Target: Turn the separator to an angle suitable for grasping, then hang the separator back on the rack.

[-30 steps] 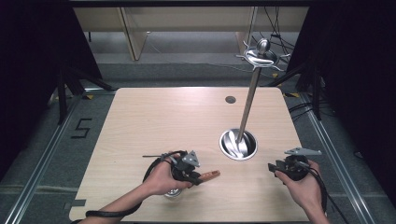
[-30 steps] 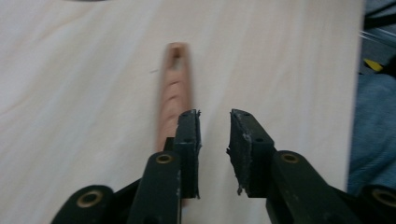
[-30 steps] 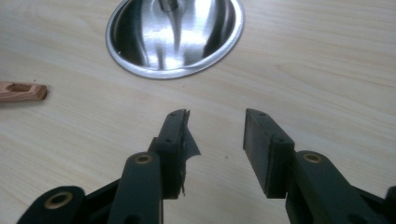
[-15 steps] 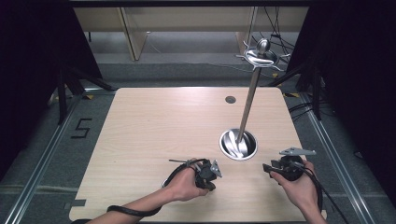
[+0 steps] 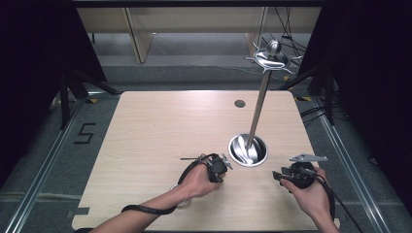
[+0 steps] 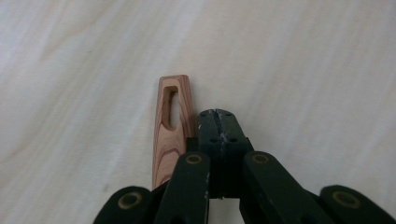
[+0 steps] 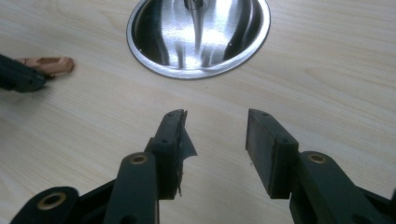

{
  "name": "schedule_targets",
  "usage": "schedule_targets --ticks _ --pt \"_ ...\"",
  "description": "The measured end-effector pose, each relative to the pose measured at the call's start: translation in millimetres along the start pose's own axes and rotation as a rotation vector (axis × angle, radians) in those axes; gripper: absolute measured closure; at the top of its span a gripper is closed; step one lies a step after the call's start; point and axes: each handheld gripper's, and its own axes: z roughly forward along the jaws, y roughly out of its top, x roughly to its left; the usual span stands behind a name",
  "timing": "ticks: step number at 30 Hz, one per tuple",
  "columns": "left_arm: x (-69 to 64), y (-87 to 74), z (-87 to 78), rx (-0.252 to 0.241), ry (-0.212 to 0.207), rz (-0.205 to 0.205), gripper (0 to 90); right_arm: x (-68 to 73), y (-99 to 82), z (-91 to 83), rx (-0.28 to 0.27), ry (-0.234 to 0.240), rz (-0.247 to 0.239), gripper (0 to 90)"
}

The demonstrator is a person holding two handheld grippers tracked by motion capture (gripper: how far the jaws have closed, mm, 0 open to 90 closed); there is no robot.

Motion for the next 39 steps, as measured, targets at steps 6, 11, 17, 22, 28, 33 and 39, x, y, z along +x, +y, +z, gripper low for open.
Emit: schedule_targets --ticks 6,11,17,22,28,33,39 --pt "25.5 0.5 1.5 -0.016 0.053 -0.104 89.6 0.2 -0.3 1.4 0.007 0.008 -0.005 57.4" --pt "43.8 -3.3 -1.2 0.002 0.071 -0.141 89.6 -1.6 -0.8 2.0 0.006 0.007 -0.020 57.2" --pt "56.5 -10.5 -10.4 -0.021 0.078 -0.175 89.2 -1.1 -1.9 0.7 0.019 0.004 0.009 56.7" --pt "54.7 -16.6 -27.9 -0.085 0.081 -0.230 74.6 -2.3 -3.0 0.4 0.020 0.010 0.029 56.3" --pt "55.1 -37.1 -40.7 0.005 0.097 -0.275 57.6 -0.4 -2.8 0.8 0.018 -0.004 0.034 55.9" --pt "52.7 -42.6 -41.5 0.023 0.093 -0.288 51.7 -0.5 -2.3 1.7 0.012 0.003 0.019 55.6" --pt "51.4 -40.8 -38.3 0.097 0.092 -0.303 46.7 -0.7 -1.2 4.9 0.005 0.005 -0.003 55.2"
